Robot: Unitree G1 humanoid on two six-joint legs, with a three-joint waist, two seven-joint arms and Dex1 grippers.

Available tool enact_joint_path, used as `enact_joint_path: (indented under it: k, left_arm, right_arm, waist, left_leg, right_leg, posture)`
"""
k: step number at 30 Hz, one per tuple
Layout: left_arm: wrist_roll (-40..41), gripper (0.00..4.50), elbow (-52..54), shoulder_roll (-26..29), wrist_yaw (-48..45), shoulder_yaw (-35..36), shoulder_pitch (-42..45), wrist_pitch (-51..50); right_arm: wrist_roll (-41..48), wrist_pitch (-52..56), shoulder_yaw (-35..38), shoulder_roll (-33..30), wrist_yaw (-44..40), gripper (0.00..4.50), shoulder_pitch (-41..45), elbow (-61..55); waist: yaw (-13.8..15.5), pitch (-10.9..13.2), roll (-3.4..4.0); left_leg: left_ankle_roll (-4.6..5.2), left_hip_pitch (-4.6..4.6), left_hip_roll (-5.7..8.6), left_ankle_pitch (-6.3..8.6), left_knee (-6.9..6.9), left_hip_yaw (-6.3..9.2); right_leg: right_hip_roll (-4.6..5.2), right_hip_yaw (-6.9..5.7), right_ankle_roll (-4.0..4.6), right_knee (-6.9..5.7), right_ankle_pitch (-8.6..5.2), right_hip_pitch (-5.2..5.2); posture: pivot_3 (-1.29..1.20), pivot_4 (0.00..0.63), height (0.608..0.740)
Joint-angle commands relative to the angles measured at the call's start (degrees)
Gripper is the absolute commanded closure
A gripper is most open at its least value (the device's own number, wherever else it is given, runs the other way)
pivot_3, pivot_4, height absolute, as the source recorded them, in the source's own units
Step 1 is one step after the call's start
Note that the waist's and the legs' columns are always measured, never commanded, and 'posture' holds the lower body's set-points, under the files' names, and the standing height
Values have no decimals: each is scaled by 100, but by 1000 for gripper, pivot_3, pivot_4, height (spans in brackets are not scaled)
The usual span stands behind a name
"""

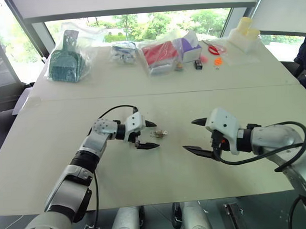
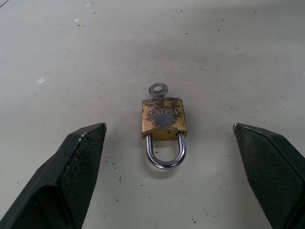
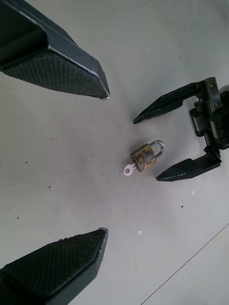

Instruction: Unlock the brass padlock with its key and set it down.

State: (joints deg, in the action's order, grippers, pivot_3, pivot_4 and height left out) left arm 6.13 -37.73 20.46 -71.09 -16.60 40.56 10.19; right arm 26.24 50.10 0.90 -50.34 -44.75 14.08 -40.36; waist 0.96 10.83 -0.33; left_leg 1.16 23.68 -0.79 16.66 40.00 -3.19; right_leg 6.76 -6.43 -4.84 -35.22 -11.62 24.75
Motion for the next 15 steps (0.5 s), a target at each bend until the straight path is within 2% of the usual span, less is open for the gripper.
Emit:
enact_joint_path:
  k: [1,2,9,13,15]
  left_arm:
    - [-183,610,-246,-3,24,32,129,296]
    - [-201,864,-323,-20,51,52,150,333]
    - [-229,3722,-624,-156,198,113,241,452]
    - [-185,3750,-559,-130,147,148,234,327]
    - [-26,3750,-307,58,-105,240,259,75]
  right_arm:
    - [78,-20,190,-73,54,0,-8,-217]
    - [77,-25,187,-74,60,0,-9,-216]
    - [30,-94,76,-65,65,0,51,-161]
    - [-43,-174,-34,-58,52,0,134,-103]
    - [-261,-377,-243,-73,62,0,227,-24]
  waist:
    - [-3,-1,-1]
    - [-4,-1,-1]
    - [-2,-1,-2]
    - [-8,-2,-2]
    - [-16,-1,-3]
  left_leg:
    - [0,0,0,0,1,0]
    - [1,0,0,0,2,0]
    - [1,-12,0,0,3,3]
    - [1,-12,0,0,4,4]
    - [1,-12,0,0,3,4]
  right_leg:
    - [1,0,0,0,0,-1]
    - [1,0,0,1,0,-2]
    - [2,-3,1,0,0,-14]
    - [2,-3,1,-1,1,-14]
    - [2,-3,1,-1,1,-14]
  posture:
    - [0,150,740]
    - [0,150,740]
    - [0,150,740]
    - [0,150,740]
    - [0,150,740]
